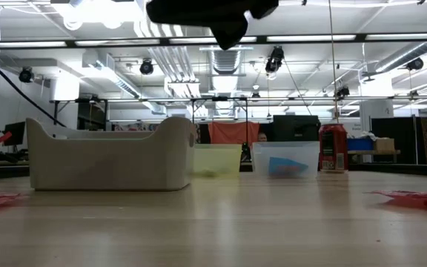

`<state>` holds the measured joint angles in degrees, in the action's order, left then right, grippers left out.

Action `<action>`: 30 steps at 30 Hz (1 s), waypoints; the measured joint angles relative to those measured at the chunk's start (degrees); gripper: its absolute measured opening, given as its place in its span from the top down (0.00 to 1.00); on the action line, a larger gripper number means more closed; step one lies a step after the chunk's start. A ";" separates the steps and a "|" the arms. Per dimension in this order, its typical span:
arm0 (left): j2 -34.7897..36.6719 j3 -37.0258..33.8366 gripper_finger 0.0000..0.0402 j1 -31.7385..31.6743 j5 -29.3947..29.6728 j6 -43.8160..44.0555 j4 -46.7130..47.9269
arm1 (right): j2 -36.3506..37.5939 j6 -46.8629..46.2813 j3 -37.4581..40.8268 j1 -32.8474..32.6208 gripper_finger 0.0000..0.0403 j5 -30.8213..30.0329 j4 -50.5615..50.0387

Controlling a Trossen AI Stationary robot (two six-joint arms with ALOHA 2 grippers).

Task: Sort candy
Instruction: Put the blue candy into the transparent bin

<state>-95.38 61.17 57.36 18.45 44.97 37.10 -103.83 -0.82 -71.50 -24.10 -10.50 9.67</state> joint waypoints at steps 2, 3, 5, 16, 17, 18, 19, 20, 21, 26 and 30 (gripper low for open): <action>-0.17 0.00 0.80 -0.06 0.02 1.85 0.10 | 0.13 -1.49 0.00 -0.15 0.98 0.00 0.07; -0.21 0.00 0.75 -0.07 0.06 2.71 0.16 | 0.15 -2.21 0.00 -0.19 0.98 -0.05 0.07; -0.39 -0.02 0.67 -0.09 0.38 3.46 0.14 | 0.15 -2.72 0.00 -0.38 0.98 -0.17 -0.04; -2.65 -1.36 0.43 -0.17 6.03 2.22 -0.31 | 0.11 -4.13 -0.15 -0.52 0.98 -0.11 -0.48; -2.65 -1.51 0.43 -0.15 6.53 2.11 -0.69 | 0.11 -4.13 -0.15 -0.53 0.98 -0.08 -0.46; -2.65 -1.75 0.43 -0.15 6.60 2.07 -1.27 | 0.11 -4.18 -0.15 -0.54 0.98 -0.06 -0.48; -2.65 -2.09 0.43 -0.15 6.53 2.08 -1.73 | 0.11 -4.36 -0.15 -0.54 0.98 -0.05 -0.48; -2.65 -2.54 0.43 -0.15 6.30 2.08 -2.26 | 0.11 -4.57 -0.15 -0.54 0.98 -0.05 -0.50; -2.65 -3.09 0.43 -0.15 5.98 2.21 -3.26 | 0.11 -4.64 -0.15 -0.54 0.98 -0.03 -0.50; -2.61 -5.75 0.43 -0.13 5.56 3.15 -7.54 | 0.11 -4.76 -0.15 -0.54 0.98 -0.05 -0.50; -2.59 -7.53 0.44 -0.15 5.54 3.89 -10.64 | 0.11 -4.76 -0.13 -0.54 0.98 -0.05 -0.52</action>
<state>-97.97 53.63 57.21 23.99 48.87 26.46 -103.72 -5.58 -71.64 -24.64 -10.55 9.15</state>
